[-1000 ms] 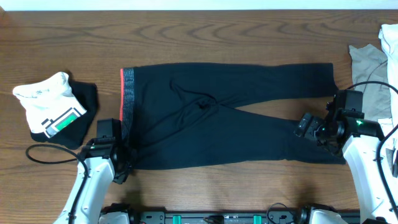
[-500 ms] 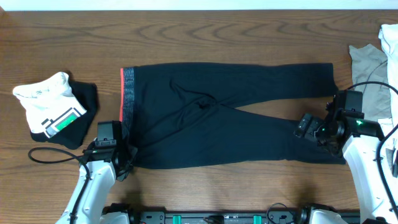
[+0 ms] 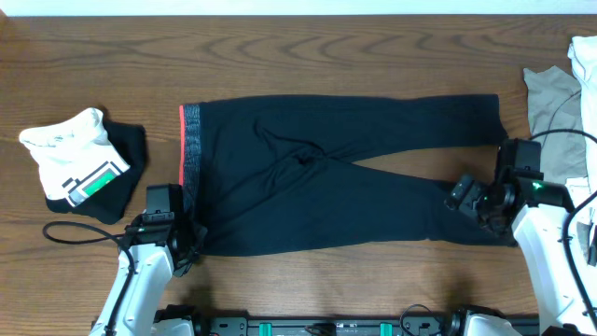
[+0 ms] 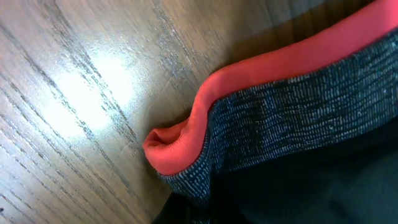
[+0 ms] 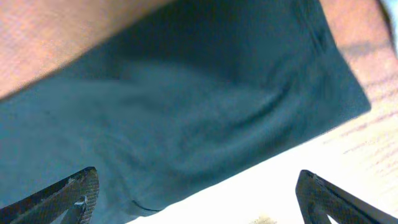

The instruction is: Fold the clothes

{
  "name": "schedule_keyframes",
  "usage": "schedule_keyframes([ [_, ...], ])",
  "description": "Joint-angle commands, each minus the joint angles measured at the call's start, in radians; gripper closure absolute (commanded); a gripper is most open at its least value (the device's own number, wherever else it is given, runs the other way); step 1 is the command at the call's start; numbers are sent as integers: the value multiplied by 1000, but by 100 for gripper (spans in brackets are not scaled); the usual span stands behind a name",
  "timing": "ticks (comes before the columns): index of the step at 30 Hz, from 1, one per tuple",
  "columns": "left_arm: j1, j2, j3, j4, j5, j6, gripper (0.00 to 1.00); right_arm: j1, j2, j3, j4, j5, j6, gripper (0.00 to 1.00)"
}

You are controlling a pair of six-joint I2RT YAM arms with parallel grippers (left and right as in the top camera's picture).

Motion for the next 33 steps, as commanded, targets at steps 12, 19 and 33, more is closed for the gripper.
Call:
schedule_keyframes([
  [12, 5, 0, -10, -16, -9, 148, 94, -249, -4, -135, 116, 30, 120, 1],
  [19, 5, 0, -10, -16, -9, 148, 94, -332, -4, -226, 212, 23, 142, 6],
  [33, 5, 0, -10, -16, -9, 148, 94, -380, -4, -324, 394, 31, 165, 42],
])
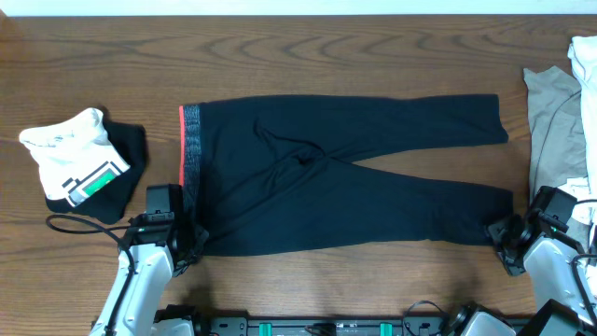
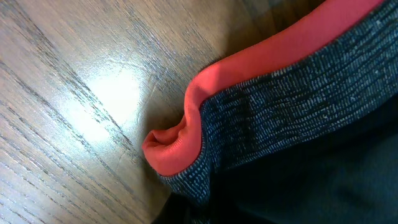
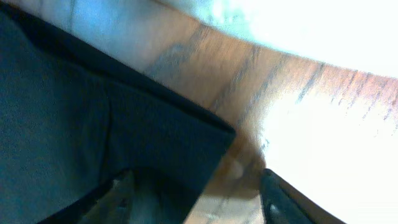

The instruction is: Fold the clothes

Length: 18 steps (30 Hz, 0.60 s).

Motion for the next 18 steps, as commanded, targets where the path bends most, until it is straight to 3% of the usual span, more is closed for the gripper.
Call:
schedule_keyframes([
  [1, 5, 1, -10, -14, -8, 18, 94, -8, -2, -35, 29, -3, 11, 43],
  [13, 5, 1, -10, -14, -8, 18, 94, -8, -1, -54, 72, -3, 11, 76],
  [18, 5, 1, -10, -14, -8, 18, 94, -8, -1, -54, 73, -3, 11, 96],
])
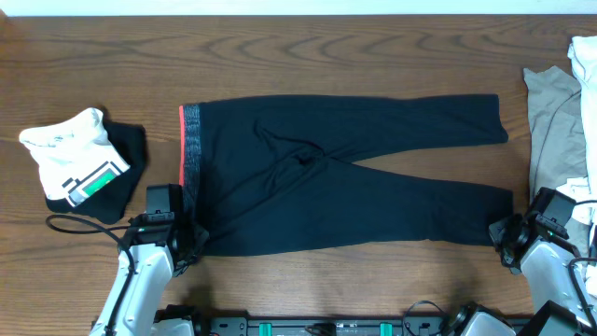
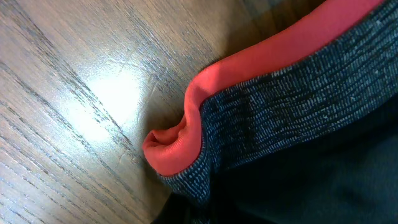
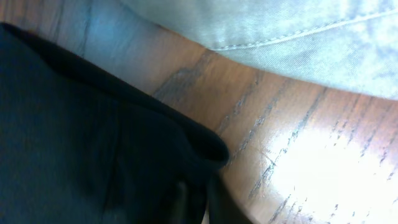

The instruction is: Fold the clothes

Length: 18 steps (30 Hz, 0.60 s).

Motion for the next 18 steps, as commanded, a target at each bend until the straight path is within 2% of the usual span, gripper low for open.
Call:
schedule_keyframes([
  [1, 5, 1, -10, -15, -8, 18, 94, -8, 8, -22, -5, -15, 8, 99],
  [9, 5, -2, 18, -67, -8, 29, 94, -8, 4, 0, -23, -45, -29, 99],
  [18, 5, -124, 155, -285, -8, 113, 94, -8, -67, 222, -306, -53, -69, 99],
])
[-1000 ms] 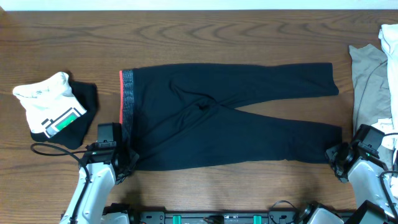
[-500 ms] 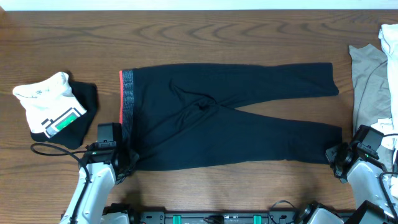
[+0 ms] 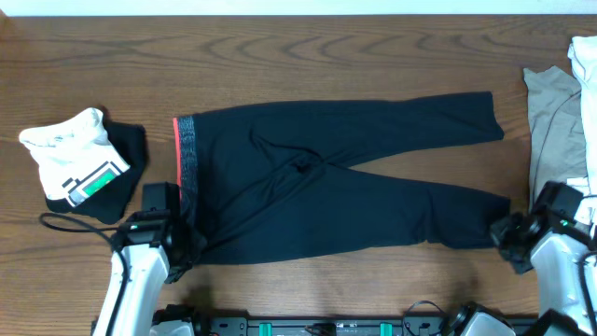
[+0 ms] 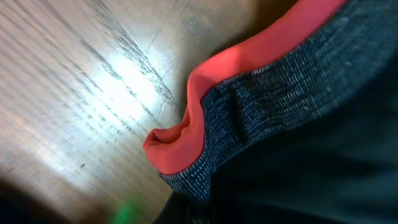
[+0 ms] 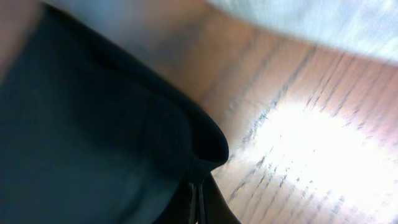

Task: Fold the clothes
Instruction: 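Lift and fold the pants lengthwise toward the back with both grippers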

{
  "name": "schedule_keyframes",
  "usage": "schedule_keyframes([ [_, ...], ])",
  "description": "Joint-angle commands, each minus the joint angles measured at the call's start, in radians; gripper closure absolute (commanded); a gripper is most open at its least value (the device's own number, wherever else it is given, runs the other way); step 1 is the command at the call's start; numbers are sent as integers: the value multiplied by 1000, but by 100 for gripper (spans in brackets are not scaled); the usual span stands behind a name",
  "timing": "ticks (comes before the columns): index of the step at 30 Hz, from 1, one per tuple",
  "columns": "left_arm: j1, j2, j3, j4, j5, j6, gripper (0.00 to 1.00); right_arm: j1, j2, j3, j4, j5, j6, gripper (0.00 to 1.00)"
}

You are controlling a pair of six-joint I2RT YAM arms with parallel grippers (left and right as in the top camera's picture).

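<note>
Black leggings (image 3: 308, 187) with a grey waistband edged in red lie spread on the wooden table (image 3: 326, 56), waist to the left and legs to the right. My left gripper (image 3: 187, 247) is shut on the near corner of the waistband (image 4: 186, 140), which bunches just above the jaws at the bottom of the left wrist view. My right gripper (image 3: 505, 231) is shut on the hem of the near leg (image 5: 205, 146). Its closed fingers (image 5: 198, 199) pinch the dark cloth.
A folded white and black garment (image 3: 79, 163) with a green print lies at the left. Pale grey-beige clothes (image 3: 550, 112) are piled at the right edge, close to the right arm. A black cable (image 3: 65, 224) trails by the left arm.
The leggings have shifted a little to the left, and the near waist corner now sits nearer the front edge. Both grippers stay shut on the cloth. Both wrist views are blurred.
The left gripper held the waistband corner throughout. The right gripper was open over the near leg, then was at the leg's hem by the table's right end, then was shut on it. Now the whole garment has shifted slightly with both grips on.
</note>
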Motion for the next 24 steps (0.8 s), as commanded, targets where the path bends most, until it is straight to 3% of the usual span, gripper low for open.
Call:
schedule_keyframes([
  [1, 5, -74, 67, -44, -8, 63, 94, -8, -57, 98, -53, -7, -32, 99],
  [8, 5, -258, 121, -135, -9, 87, 94, -8, -179, 212, -160, -8, -74, 99],
  [13, 5, -364, 122, -117, -9, 86, 94, -8, -243, 317, -225, -7, -169, 99],
  [19, 5, -390, 172, 5, -9, 83, 94, -6, -227, 431, -301, -13, -195, 99],
  [24, 5, -378, 216, 212, -9, 83, 94, 17, -148, 509, -304, -16, -216, 99],
])
